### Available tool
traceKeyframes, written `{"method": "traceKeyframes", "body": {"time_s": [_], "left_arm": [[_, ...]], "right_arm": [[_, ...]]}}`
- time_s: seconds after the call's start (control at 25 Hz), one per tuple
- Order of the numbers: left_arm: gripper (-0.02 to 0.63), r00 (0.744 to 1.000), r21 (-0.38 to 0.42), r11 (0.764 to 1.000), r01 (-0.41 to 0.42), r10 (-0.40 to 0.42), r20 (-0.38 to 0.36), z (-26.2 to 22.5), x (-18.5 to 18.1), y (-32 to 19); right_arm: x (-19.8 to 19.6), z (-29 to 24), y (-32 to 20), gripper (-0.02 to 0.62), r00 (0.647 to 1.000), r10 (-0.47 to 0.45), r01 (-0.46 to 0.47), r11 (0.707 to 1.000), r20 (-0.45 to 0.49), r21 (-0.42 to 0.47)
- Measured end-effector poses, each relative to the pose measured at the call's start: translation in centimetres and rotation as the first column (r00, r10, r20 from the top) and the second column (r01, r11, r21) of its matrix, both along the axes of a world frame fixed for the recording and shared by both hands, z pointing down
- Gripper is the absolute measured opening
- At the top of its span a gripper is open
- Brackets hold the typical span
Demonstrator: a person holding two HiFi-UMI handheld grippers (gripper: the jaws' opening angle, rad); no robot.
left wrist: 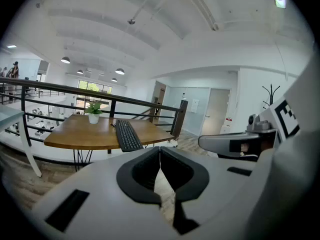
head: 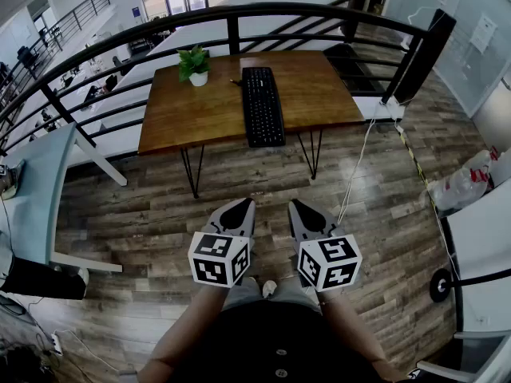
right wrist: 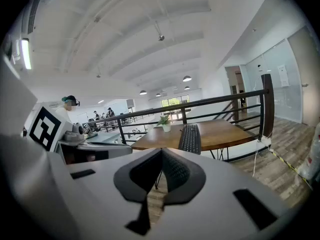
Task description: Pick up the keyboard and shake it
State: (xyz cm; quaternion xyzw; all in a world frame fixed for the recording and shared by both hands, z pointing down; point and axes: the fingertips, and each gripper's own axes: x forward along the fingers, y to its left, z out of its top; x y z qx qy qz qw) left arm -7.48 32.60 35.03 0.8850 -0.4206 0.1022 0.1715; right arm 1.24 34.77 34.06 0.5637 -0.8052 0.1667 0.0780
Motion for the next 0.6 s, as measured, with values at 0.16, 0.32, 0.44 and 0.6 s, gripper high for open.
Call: {"method": "traceKeyframes", "body": {"time_s": [0.16,0.32,0.44,0.6], "left_arm": [[0.018,1.0,-0.003,1.0,0.011,-0.011,0.021,0.6,-0.1,-0.2],[0.018,0.999,0.0,1.0,0.014,-0.014,0.052,1.1,0.2,-0.3],[0.02,0.998,0.001,1.0,0.011,-0.011,0.057,1.3,0.4,-0.3],[0.02,0.998,0.008,1.0,0.013,-0.014,0.065,1.3,0.6,-0.5]], "right_arm": [[0.6,0.3,-0.1,0.026,1.0,0.011,-0.011,1.0,-0.008,-0.004],[1.0,0.7,-0.3,0.026,1.0,0.016,-0.016,1.0,-0.024,-0.014],[1.3,0.7,-0.3,0.026,1.0,0.013,-0.012,1.0,0.014,-0.009],[1.6,0.6,-0.3,0.028,0.998,-0.015,0.015,1.0,0.054,-0.005]]}}
